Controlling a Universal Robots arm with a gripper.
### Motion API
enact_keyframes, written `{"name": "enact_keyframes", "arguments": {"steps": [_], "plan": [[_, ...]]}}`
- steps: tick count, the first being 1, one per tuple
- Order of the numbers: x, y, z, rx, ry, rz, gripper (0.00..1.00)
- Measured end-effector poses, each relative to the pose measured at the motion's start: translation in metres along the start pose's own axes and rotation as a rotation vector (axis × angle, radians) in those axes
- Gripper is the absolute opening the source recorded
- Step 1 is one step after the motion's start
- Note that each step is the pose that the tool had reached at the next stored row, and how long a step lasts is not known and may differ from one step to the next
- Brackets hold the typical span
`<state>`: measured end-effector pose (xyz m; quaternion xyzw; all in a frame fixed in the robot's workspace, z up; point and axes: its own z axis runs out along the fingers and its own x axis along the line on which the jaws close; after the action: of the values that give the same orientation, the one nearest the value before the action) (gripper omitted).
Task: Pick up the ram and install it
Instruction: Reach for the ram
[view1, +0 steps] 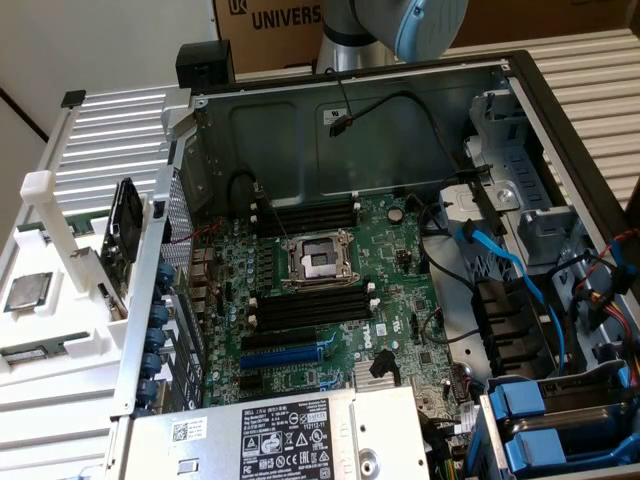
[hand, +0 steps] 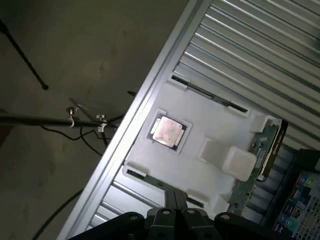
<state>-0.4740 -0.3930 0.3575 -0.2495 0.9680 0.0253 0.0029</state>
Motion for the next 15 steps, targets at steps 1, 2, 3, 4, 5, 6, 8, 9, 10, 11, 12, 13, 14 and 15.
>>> {"name": "enact_keyframes", "arguments": {"steps": [1,2,3,4,5,6,8,9,10,11,12,13,14,15], "plan": [[0.0,0.0,0.0,-0.0004,0.0008,-0.018,0.11],[0.0,0.0,0.0,-0.0011,0.0026,-0.054,0.11],[0.0,0.0,0.0,-0.0015,0.0034,-0.073,0.11],[0.0,0.0,0.0,-0.0018,0.0043,-0.091,0.11],[0.0,0.0,0.0,-0.0022,0.0052,-0.109,0.11],[0.0,0.0,0.0,-0.0028,0.007,-0.145,0.11],[0.0,0.0,0.0,-0.0042,0.0106,-0.218,0.11],[0.0,0.0,0.0,-0.0048,0.0123,-0.254,0.11],[0.0,0.0,0.0,-0.0055,0.014,-0.291,0.11],[0.0,0.0,0.0,-0.0065,0.0166,-0.345,0.11],[0.0,0.0,0.0,-0.0069,0.0176,-0.363,0.11],[0.0,0.0,0.0,-0.0076,0.0192,-0.401,0.11],[0.0,0.0,0.0,-0.0079,0.0201,-0.418,0.11],[0.0,0.0,0.0,-0.0082,0.021,-0.436,0.11]]}}
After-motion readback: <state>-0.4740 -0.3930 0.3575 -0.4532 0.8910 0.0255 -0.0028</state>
